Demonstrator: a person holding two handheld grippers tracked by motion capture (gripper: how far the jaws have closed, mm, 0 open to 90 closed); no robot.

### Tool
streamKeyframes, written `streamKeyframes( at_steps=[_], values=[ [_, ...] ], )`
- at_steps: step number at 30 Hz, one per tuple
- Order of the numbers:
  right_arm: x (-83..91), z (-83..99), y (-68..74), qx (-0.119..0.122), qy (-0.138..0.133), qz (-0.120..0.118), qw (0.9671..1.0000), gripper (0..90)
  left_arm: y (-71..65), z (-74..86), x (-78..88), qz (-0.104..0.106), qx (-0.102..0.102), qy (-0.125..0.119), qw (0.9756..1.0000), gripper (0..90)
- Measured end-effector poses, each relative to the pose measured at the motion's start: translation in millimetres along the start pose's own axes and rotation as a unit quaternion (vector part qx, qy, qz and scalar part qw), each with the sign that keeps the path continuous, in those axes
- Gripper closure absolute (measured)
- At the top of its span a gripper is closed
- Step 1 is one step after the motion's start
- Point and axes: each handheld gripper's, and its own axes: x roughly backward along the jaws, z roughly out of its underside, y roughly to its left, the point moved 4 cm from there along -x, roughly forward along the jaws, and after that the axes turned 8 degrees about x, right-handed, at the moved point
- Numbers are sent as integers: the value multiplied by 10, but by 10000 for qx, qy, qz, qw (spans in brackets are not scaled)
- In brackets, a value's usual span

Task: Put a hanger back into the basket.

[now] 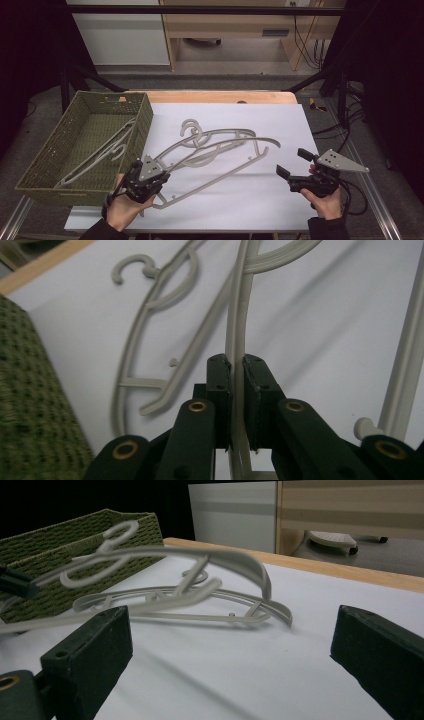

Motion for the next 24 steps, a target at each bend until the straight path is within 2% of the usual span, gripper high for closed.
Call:
streamKeyframes(
  at_steps=[7, 12, 15, 20, 24],
  values=[
    [-8, 7, -10, -21, 18, 9, 10000, 32, 213, -99, 208, -215, 114, -241, 9994, 826],
    [-20, 22, -26, -36, 42, 49, 10000, 29, 381, -195, 342, -276, 204, -345, 9988, 826],
    [-9, 22, -34, -22, 32, 78, 10000, 28, 483, -253, 421, -341, 270, -424, 9982, 826],
    [-3, 23, -41, -45, 26, 97, 9999, 26, 670, -348, 568, -602, 249, -509, 9966, 826],
    [-8, 28, -44, -54, 33, 105, 9999, 25, 826, -398, 654, -686, 328, -602, 9953, 826]
  ],
)
